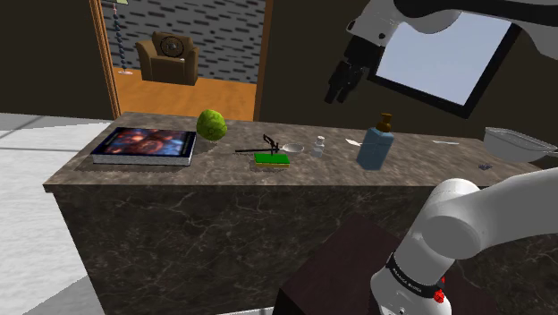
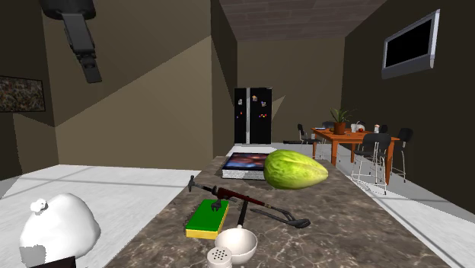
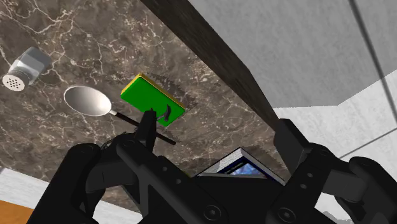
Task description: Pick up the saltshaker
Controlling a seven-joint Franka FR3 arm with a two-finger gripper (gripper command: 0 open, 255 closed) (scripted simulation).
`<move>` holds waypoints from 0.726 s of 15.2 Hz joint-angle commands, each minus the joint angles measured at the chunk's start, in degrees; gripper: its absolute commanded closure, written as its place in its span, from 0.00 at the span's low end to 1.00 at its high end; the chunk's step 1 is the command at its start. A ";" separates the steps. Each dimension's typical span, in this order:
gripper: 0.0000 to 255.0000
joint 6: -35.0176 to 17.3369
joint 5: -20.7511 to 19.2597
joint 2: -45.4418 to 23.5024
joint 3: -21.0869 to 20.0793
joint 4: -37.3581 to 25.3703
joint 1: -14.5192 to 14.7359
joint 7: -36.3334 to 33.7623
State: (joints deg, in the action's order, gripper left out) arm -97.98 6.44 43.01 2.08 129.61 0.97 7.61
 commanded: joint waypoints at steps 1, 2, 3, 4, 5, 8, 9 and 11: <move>0.00 0.00 0.00 0.00 0.00 0.00 0.00 0.00; 0.00 -1.10 -0.40 -0.64 0.98 0.62 -0.25 1.24; 0.00 -2.20 -0.79 -1.36 1.97 1.18 -0.48 2.48; 0.00 -3.32 -1.16 -2.15 2.95 1.67 -0.72 3.72; 0.00 -4.43 -1.51 -3.01 3.95 2.08 -0.94 4.96; 0.00 -7.79 -2.39 -6.02 6.96 2.90 -1.53 8.69; 0.00 -8.90 -2.61 -7.16 7.98 3.02 -1.70 9.95; 0.00 -11.11 -2.92 -9.64 10.00 3.06 -1.99 12.48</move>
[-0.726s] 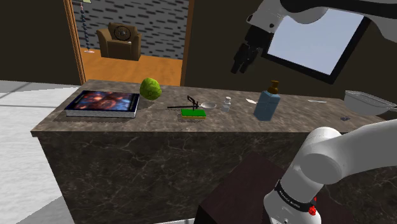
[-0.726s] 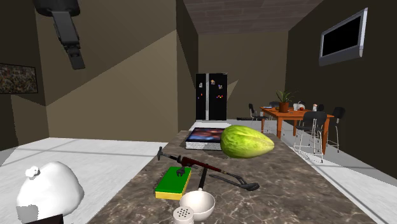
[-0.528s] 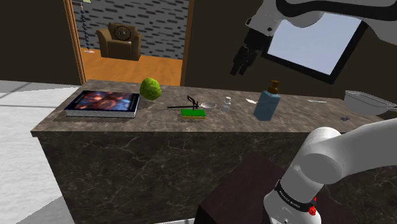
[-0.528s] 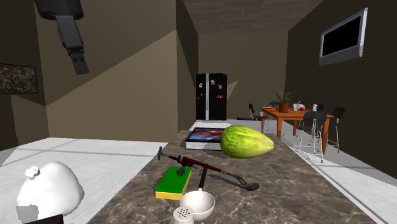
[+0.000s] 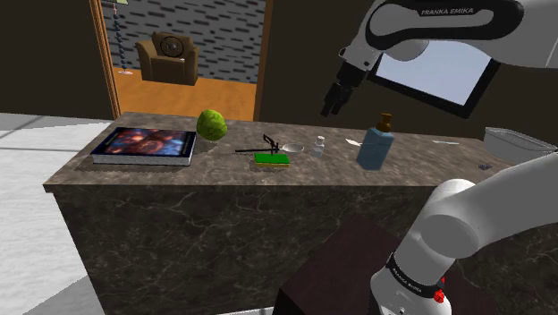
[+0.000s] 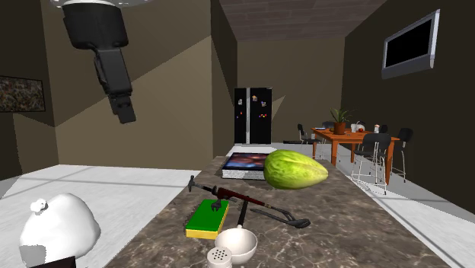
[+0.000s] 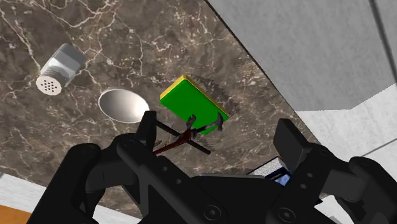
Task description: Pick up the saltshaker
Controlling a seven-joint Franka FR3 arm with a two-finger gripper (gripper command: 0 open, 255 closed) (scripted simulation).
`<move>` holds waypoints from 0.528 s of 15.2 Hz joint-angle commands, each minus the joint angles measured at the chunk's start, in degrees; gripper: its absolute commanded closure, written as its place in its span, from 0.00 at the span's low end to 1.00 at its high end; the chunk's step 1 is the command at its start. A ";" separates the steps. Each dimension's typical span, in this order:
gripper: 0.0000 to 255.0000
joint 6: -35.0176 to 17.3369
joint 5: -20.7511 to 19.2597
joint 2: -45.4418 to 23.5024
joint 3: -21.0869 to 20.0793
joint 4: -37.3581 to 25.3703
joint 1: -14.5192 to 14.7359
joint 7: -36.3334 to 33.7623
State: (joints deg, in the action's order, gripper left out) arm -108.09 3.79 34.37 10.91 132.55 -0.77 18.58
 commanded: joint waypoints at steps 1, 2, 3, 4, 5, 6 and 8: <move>0.00 -2.09 -0.35 -2.35 2.18 0.03 -0.37 2.80; 0.00 -3.16 -0.37 -3.75 3.20 -0.14 -0.47 4.10; 0.00 -4.21 -0.34 -5.22 4.22 -0.39 -0.54 5.42; 0.00 -5.24 -0.24 -6.74 5.24 -0.70 -0.60 6.75; 0.00 -6.24 -0.07 -8.33 6.27 -1.10 -0.63 8.11; 0.00 -7.21 0.17 -9.97 7.31 -1.56 -0.62 9.49; 0.00 -9.04 0.92 -13.42 9.34 -2.72 -0.59 12.34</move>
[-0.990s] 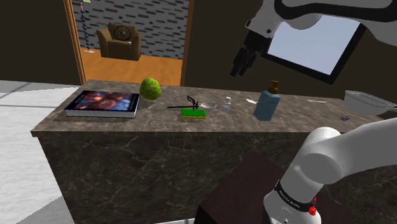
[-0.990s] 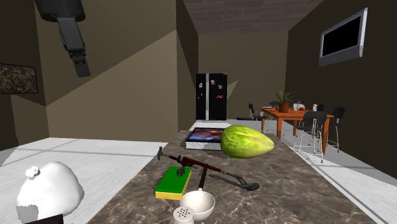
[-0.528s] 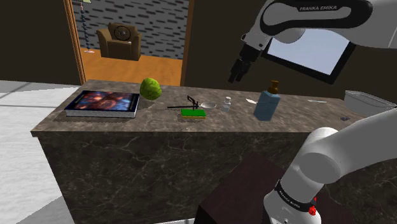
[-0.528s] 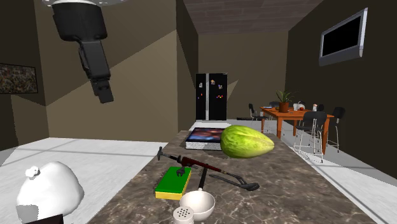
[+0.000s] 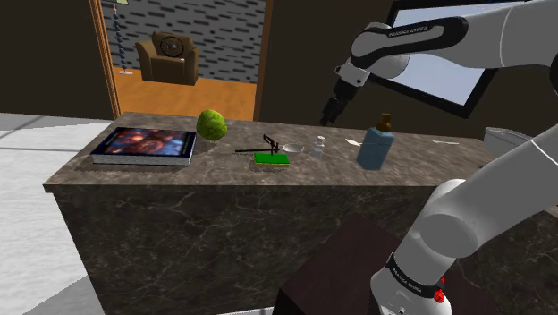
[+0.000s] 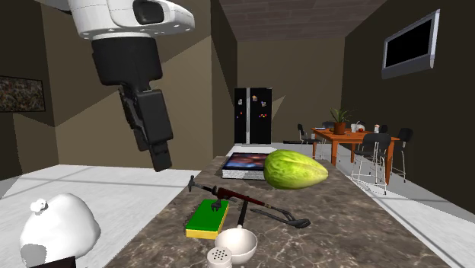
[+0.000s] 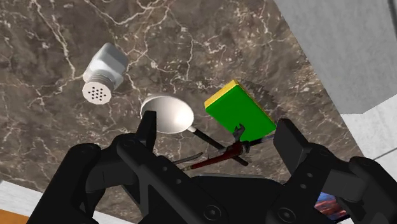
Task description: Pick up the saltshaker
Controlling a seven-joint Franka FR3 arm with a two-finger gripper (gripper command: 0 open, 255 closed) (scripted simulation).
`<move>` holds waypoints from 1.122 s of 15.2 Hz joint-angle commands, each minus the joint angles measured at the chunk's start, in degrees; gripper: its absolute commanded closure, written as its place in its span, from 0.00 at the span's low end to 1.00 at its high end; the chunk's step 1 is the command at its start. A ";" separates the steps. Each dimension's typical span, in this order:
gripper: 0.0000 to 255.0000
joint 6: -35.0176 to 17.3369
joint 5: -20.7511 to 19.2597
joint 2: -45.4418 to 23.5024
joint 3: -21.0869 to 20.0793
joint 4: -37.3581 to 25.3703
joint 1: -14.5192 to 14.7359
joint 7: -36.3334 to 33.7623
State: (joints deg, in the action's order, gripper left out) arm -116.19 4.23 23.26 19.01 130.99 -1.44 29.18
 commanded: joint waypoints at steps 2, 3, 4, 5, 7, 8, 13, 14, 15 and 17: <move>0.00 -2.59 1.60 -6.00 3.25 -2.63 0.15 4.73; 0.00 -3.34 2.32 -7.92 4.21 -3.47 0.17 6.29; 0.00 -4.04 3.15 -9.91 5.13 -4.39 0.17 7.88; 0.00 -4.66 4.08 -11.95 6.03 -5.40 0.15 9.52; 0.00 -5.70 6.28 -16.19 7.69 -7.64 0.03 12.89; 0.00 -6.11 7.52 -18.39 8.42 -8.88 -0.12 14.62; 0.00 -8.66 10.78 -23.26 9.39 -9.87 -0.67 18.58; 0.00 -9.34 11.12 -23.61 9.40 -9.45 -0.67 18.92; 0.00 -10.01 11.47 -23.98 9.39 -9.05 -0.67 19.27; 0.00 -11.35 12.23 -24.76 9.38 -8.29 -0.68 20.01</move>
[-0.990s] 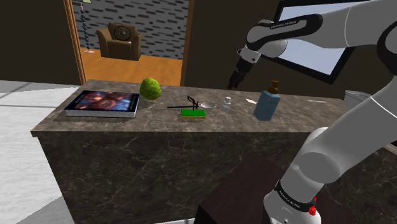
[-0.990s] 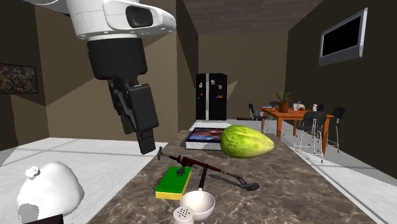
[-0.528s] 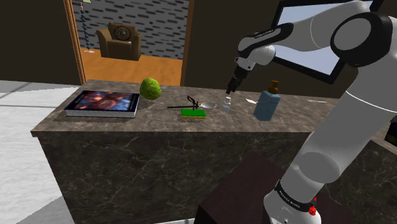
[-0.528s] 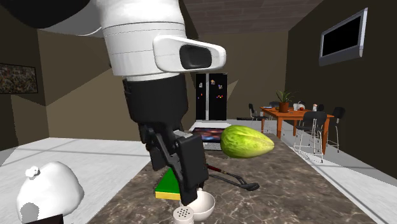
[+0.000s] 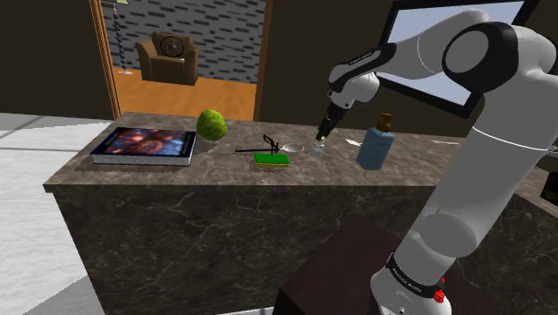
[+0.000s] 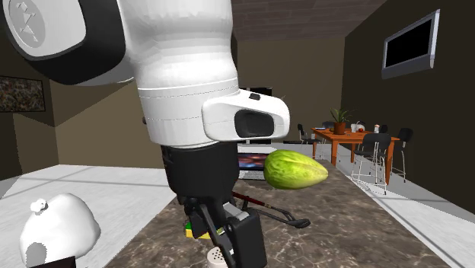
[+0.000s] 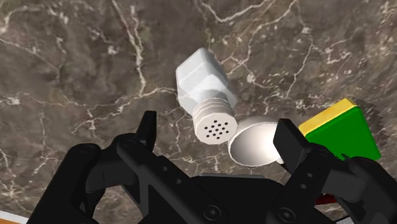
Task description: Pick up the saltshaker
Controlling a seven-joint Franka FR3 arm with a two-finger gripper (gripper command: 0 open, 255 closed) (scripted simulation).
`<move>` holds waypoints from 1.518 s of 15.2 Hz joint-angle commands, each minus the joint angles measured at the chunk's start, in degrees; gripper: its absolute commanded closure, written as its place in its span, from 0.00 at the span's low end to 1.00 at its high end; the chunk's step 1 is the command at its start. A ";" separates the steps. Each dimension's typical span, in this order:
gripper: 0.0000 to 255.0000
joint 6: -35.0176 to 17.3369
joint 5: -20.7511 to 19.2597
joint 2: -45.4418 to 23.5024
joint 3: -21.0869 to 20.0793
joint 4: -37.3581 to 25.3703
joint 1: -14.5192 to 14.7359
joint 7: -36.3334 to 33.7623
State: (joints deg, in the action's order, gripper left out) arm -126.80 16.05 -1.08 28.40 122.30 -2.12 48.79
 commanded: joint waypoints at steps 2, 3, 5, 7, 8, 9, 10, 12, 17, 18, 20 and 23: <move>0.00 -1.13 0.63 -0.64 -0.02 0.62 -0.01 0.61; 1.00 -1.14 0.62 -0.63 -0.05 0.64 0.02 0.55; 1.00 -1.15 0.62 -0.63 -0.05 0.64 0.02 0.55; 1.00 -1.15 0.61 -0.61 -0.06 0.66 0.03 0.53; 1.00 -1.17 0.63 -0.63 -0.06 0.66 0.03 0.54; 1.00 -1.15 0.63 -0.65 -0.06 0.62 0.03 0.53; 1.00 -1.17 0.61 -0.61 -0.06 0.67 0.03 0.53; 1.00 -1.13 0.63 -0.64 -0.02 0.62 -0.01 0.61; 1.00 2.23 -1.19 1.24 0.02 -1.35 0.03 -1.18; 1.00 2.92 -1.50 1.58 0.01 -1.79 0.04 -1.51; 1.00 4.30 -2.10 2.21 -0.01 -2.69 0.04 -2.14; 1.00 6.39 -2.89 3.06 -0.05 -4.15 0.04 -3.01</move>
State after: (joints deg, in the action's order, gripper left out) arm -121.21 13.27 2.00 28.34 118.96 -2.07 45.99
